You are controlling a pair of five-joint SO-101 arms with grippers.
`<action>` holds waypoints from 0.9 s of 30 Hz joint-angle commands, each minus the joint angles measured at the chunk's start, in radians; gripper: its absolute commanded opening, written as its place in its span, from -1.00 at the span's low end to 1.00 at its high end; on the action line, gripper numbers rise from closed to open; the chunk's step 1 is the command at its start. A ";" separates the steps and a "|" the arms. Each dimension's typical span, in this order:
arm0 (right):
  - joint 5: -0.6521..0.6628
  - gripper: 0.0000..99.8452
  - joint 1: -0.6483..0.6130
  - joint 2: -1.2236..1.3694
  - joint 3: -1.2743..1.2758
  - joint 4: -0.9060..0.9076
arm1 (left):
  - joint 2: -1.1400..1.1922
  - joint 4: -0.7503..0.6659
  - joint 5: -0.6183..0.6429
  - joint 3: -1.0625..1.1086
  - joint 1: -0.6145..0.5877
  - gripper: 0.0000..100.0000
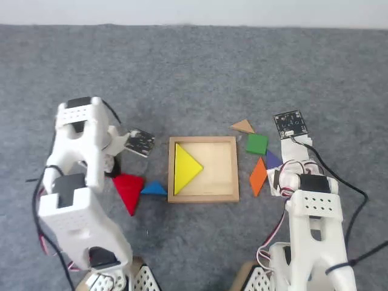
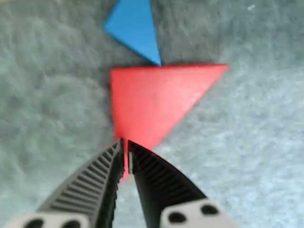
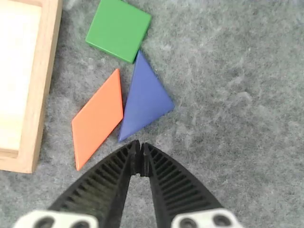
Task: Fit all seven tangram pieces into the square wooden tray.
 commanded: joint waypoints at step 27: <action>0.014 -0.96 0.013 -0.013 -0.009 -0.010 | -0.256 0.173 -0.446 0.124 -0.135 -0.97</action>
